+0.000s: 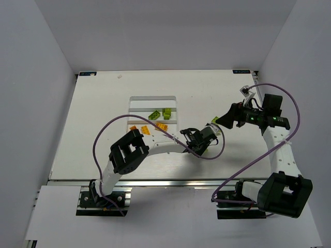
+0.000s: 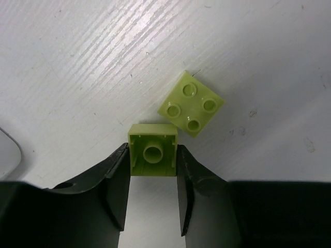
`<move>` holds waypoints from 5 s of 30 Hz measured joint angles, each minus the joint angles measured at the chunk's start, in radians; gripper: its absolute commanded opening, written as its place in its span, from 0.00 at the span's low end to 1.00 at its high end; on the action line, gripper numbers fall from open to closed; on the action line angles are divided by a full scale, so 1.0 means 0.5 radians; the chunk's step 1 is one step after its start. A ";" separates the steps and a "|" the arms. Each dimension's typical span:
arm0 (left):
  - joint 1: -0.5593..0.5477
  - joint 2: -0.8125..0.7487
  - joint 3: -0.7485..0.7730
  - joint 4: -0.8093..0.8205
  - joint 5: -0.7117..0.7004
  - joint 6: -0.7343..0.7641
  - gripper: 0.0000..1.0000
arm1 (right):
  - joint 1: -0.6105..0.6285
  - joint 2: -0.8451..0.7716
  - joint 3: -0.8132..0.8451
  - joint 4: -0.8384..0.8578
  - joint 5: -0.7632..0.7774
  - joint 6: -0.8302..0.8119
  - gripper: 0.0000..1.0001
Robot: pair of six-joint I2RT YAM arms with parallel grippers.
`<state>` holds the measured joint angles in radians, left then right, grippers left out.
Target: Sort the legos into containers by color
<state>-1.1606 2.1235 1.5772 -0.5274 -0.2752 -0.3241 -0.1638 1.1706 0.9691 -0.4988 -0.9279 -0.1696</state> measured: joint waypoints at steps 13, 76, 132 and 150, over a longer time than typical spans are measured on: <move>0.102 -0.343 -0.101 -0.080 -0.098 0.034 0.02 | -0.025 -0.082 -0.072 0.012 0.030 -0.062 0.50; 1.485 -0.421 -0.114 0.031 0.165 0.019 0.17 | 0.518 0.179 -0.135 -0.074 0.582 -0.410 0.66; 1.463 -2.261 -1.373 0.503 0.427 0.173 0.73 | 1.402 1.136 0.990 -0.230 1.403 -0.549 0.19; 1.463 -2.341 -1.429 0.578 0.349 0.249 0.74 | 1.447 2.390 2.398 -0.009 1.260 -0.074 0.46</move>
<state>-0.4290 0.9527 0.8627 -0.2386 -0.1009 -0.1997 0.5594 2.3657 2.1681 -0.5034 -0.2981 -0.2066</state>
